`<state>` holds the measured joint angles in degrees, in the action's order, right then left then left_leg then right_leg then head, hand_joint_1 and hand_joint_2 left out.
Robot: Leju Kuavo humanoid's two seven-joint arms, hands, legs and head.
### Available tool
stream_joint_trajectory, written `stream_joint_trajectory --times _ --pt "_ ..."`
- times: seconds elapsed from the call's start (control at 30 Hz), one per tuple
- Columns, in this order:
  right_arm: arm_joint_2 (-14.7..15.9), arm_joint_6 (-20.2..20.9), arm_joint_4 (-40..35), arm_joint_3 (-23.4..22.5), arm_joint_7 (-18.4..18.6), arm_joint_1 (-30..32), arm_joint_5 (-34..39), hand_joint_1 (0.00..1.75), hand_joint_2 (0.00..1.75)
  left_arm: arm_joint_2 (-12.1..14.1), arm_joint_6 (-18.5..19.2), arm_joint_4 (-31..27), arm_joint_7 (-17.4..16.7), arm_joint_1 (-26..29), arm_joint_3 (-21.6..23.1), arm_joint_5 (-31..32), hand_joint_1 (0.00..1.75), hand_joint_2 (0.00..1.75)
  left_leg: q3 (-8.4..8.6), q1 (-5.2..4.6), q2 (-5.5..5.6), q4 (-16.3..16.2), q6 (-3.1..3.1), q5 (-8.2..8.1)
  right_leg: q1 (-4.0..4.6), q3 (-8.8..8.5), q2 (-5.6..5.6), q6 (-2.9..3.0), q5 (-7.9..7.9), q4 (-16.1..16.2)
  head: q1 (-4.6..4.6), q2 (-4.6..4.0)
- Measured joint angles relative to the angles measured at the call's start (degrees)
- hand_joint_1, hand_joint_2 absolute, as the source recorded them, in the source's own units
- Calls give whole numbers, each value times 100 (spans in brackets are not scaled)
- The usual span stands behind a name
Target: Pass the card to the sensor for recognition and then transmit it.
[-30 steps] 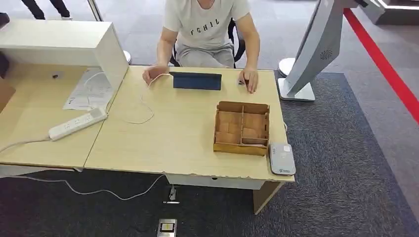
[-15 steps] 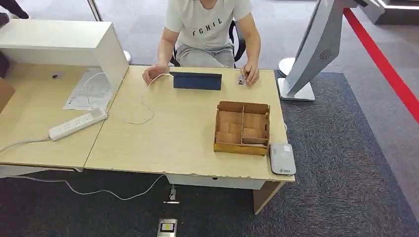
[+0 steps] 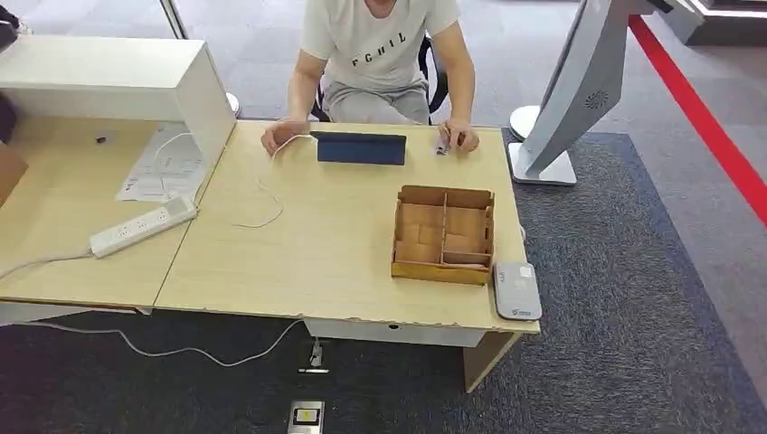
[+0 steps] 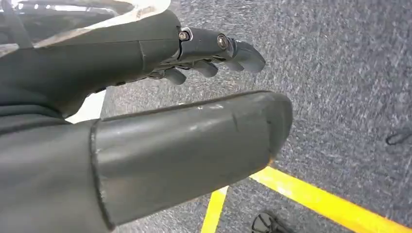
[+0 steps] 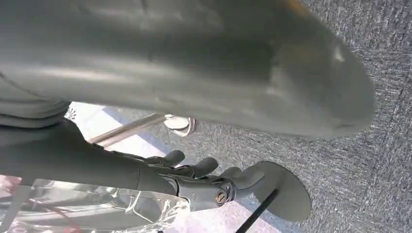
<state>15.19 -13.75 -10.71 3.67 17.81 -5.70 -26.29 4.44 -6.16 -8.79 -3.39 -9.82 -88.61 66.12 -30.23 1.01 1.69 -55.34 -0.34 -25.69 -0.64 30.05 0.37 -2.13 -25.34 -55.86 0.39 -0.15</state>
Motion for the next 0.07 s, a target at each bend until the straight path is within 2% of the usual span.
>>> stream_joint_trajectory --times 0.07 --pt "0 39 9 0 -2 -1 -11 0 0 -9 -15 0 -17 0 0 2 0 0 0 0 0 0 0 0 0 0 0 0 0 0 0 0"
